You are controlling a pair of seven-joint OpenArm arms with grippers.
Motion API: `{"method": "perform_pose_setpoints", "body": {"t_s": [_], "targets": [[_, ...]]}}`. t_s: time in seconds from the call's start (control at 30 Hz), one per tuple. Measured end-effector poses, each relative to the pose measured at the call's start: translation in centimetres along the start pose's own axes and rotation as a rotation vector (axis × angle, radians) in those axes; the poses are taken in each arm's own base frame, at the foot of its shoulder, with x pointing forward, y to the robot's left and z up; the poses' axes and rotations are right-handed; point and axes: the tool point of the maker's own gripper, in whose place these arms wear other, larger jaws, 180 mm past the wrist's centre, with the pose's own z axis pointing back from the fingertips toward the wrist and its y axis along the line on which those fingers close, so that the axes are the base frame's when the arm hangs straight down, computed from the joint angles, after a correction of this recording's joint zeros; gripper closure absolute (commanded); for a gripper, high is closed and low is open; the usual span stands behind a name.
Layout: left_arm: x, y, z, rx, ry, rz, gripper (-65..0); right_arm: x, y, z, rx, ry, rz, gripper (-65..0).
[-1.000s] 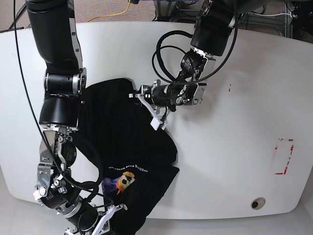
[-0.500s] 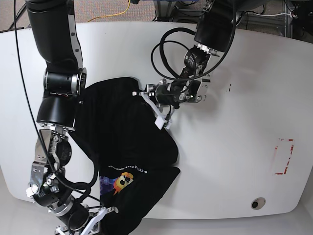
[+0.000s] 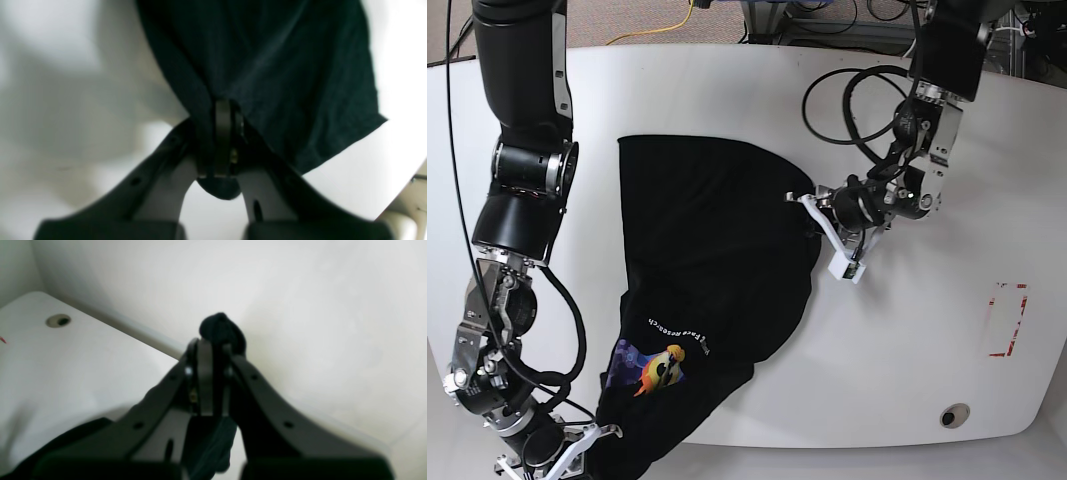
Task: Layout the t-shirt on the table in an organized manner, then fold the t-shirt properly
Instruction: 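Lift the shirt with both grippers and swing it across the table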
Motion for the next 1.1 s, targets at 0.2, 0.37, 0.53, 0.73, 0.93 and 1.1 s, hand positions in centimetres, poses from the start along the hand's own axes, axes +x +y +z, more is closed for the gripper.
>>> {"method": "perform_pose_setpoints", "body": {"t_s": [0.2, 0.37, 0.53, 0.73, 0.93, 1.1], "targets": [[2.5, 4.2, 3.6, 0.098, -0.063, -0.054, 0.0, -0.2, -1.7, 0.8, -0.034, 0.014, 0.020, 0.0], [6.6, 6.6, 6.4, 0.162, -0.146, -0.094, 0.0, -0.5, -2.4, 1.0, -0.045, 0.023, 0.016, 0.0], [11.4, 7.9, 9.4, 0.184, -0.242, -0.116, 0.0, -2.1, -3.4, 0.8, -0.051, 0.061, -0.022, 0.0], [17.4, 8.7, 12.5, 0.220, -0.351, -0.155, 0.0, -2.9, -5.7, 0.2, -0.085, 0.102, -0.083, 0.0], [23.2, 7.2, 14.9, 0.171, -0.458, -0.172, 0.0, 0.3, -6.3, -0.5, -0.078, 0.029, -0.091, 0.0], [27.6, 6.1, 18.1, 0.147, -0.541, -0.228, 0.0, 4.1, -7.2, -0.2, -0.089, -0.032, -0.071, 0.0]]}}
